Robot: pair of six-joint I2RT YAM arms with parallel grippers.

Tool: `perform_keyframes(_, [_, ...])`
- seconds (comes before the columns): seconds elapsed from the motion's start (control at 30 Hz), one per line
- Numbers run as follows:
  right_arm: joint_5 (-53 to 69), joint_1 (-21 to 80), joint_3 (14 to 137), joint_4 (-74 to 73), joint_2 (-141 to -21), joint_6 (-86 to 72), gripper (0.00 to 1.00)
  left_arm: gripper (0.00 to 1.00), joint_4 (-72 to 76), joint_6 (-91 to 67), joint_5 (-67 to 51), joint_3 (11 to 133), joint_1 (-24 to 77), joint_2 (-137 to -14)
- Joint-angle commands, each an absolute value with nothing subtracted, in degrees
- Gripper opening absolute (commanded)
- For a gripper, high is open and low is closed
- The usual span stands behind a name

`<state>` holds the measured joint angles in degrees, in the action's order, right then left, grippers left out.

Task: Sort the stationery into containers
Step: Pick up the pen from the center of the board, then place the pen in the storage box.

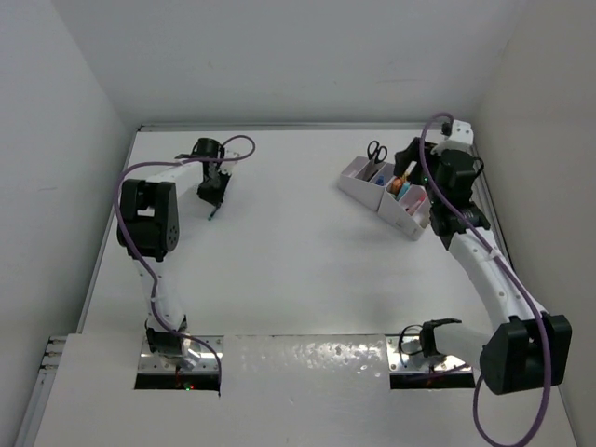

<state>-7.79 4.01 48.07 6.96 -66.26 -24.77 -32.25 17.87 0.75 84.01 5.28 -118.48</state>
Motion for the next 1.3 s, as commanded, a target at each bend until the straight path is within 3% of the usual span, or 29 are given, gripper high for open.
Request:
perform_keyframes(0.0, [-3.9, 10.1, 52.3, 0.4, -66.1, -22.2, 0.69, 0.0, -36.6, 16.9, -11.1, 86.3, 5.7, -114.0])
perform_keyframes(0.2, [-0.3, 19.5, 51.6, 6.8, -69.9, -33.7, 0.71, 0.0, -37.1, 18.3, -18.2, 94.7, 13.4, -103.7])
perform_keyframes(0.37, [4.9, 26.0, 58.9, 10.3, -76.4, -36.4, 0.75, 0.0, -35.0, 21.1, -24.8, 92.9, 20.2, -94.7])
perform_keyframes(0.5, [7.4, 28.1, 58.7, 16.7, -78.6, -40.9, 0.78, 0.0, -37.1, 19.3, -29.4, 95.2, 22.7, -95.1])
perform_keyframes(0.97, [0.5, 30.6, 49.7, 30.5, -78.2, -49.0, 0.75, 0.0, -38.4, 19.0, -29.4, 96.4, 27.2, -95.6])
perform_keyframes(1.27, [0.1, 29.4, 50.5, 32.3, -80.9, -52.6, 0.73, 0.0, -36.7, 18.9, -28.8, 93.4, 28.5, -96.0])
